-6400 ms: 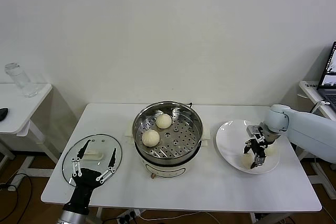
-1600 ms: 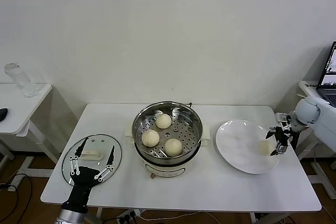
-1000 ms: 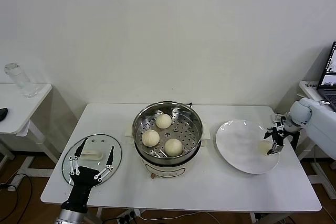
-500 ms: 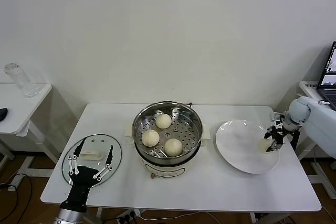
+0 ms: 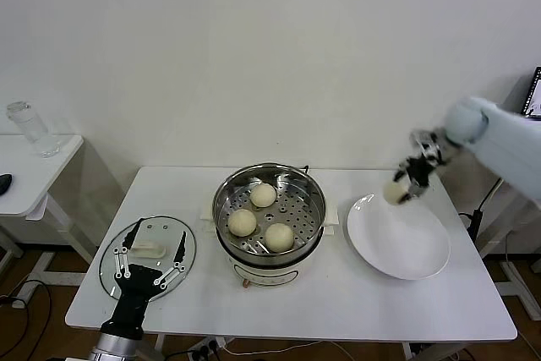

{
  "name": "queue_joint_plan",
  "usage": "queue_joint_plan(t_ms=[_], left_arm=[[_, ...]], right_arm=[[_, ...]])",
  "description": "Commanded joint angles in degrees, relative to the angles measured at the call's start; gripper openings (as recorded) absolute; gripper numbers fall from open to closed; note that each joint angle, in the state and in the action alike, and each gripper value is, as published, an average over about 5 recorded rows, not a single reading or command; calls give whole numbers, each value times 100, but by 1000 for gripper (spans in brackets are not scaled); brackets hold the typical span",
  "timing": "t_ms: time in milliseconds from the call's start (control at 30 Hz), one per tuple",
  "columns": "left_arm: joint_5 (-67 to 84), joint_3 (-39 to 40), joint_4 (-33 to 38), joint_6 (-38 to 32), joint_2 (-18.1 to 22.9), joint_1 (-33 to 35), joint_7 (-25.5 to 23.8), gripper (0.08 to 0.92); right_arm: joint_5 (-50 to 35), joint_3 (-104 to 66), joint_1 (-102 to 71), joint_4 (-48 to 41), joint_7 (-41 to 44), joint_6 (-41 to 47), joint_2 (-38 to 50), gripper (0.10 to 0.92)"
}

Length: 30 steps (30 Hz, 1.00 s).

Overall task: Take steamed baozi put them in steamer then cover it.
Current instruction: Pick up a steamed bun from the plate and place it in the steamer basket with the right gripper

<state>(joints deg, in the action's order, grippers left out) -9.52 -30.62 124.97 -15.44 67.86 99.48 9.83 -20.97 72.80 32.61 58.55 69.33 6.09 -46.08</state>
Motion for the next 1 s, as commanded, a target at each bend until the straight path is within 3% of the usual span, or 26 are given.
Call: queue_joint_plan(t_ms=[33, 400, 1000], left_arm=[[-1, 31, 20, 17, -6, -16, 1, 823], [13, -19, -5, -1, -10, -30, 27, 823], [24, -53, -11, -12, -6, -12, 51, 823]], right_arm=[[-1759, 1390, 1865, 998, 100, 448, -1172, 656], [-1960, 1658, 1439, 1066, -217, 691, -2199, 660], [-1428, 1782, 763, 770, -638, 712, -2391, 661]])
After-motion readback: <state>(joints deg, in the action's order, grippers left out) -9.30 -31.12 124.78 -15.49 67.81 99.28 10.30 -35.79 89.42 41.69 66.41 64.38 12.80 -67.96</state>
